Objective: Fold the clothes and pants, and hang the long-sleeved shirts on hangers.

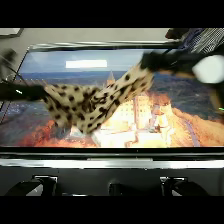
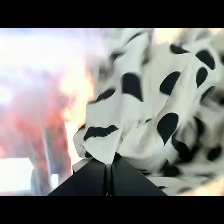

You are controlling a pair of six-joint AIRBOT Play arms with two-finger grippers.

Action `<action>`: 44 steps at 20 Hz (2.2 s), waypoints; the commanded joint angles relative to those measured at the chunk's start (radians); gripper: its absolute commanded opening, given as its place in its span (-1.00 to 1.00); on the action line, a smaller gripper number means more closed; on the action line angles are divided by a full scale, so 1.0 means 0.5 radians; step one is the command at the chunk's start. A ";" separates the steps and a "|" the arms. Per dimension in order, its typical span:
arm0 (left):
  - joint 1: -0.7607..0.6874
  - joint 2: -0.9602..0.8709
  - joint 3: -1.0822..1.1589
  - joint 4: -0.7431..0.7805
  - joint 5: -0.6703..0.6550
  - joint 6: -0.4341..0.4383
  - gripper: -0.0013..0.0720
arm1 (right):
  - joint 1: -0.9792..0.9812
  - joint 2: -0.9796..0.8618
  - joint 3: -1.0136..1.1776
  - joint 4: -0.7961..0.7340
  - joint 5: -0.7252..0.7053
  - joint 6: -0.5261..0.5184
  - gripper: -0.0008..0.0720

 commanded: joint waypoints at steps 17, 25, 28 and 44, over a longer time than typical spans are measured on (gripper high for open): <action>0.001 0.729 -0.089 0.111 -0.118 -0.611 -0.90 | 0.002 0.413 0.234 -0.745 0.500 -0.031 -0.90; -0.001 0.191 -1.299 -0.459 0.836 -0.549 -0.90 | 0.002 -0.800 -0.113 -0.655 -0.088 0.192 -0.90; 0.002 -0.124 -1.284 -0.593 0.954 -0.365 -0.90 | 0.002 -1.080 -0.113 -0.437 -0.134 0.337 -0.90; 0.002 -0.272 -1.228 -0.609 0.877 -0.317 -0.90 | -0.788 -0.652 -0.859 0.838 0.597 -0.736 0.84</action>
